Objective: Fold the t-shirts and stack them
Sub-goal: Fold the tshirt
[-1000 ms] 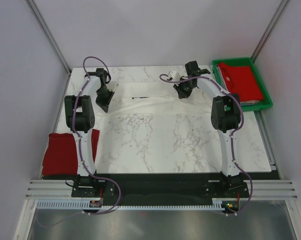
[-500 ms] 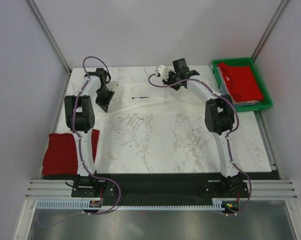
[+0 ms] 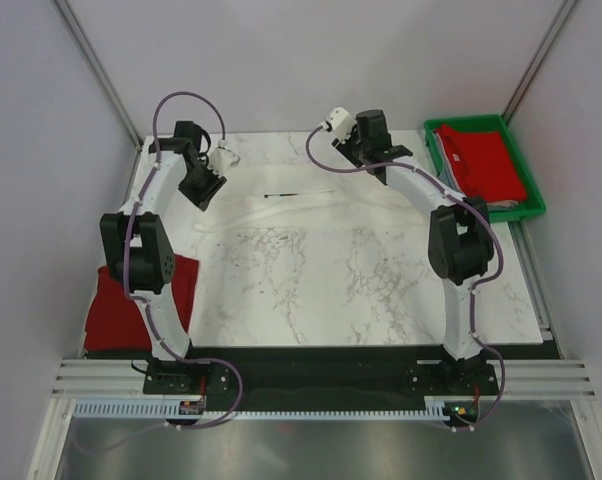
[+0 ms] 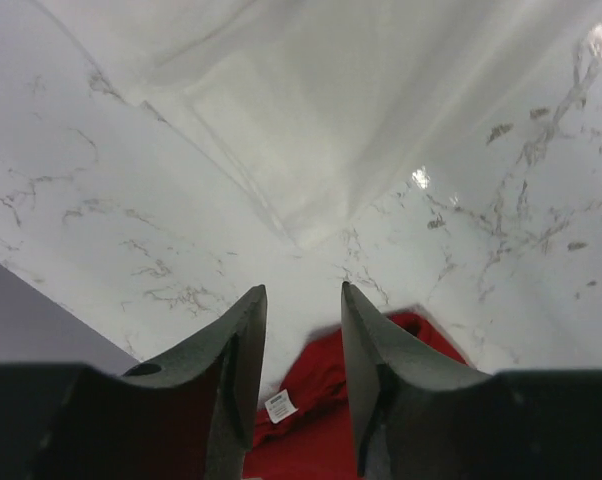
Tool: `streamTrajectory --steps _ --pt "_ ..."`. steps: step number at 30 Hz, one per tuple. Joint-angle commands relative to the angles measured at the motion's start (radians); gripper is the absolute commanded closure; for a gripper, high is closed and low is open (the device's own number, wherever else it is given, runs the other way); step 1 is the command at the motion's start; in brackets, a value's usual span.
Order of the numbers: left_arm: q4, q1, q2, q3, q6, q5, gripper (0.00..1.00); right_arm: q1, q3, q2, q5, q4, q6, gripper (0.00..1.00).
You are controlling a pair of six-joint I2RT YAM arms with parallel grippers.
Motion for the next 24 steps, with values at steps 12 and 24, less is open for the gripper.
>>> streamTrajectory --steps 12,24 --pt "0.079 -0.01 0.049 -0.125 0.315 -0.053 0.58 0.005 -0.235 -0.253 -0.027 -0.048 0.065 0.52" --pt "0.096 -0.018 0.173 -0.079 0.313 -0.09 0.57 0.004 -0.32 -0.319 -0.028 -0.065 0.059 0.52"
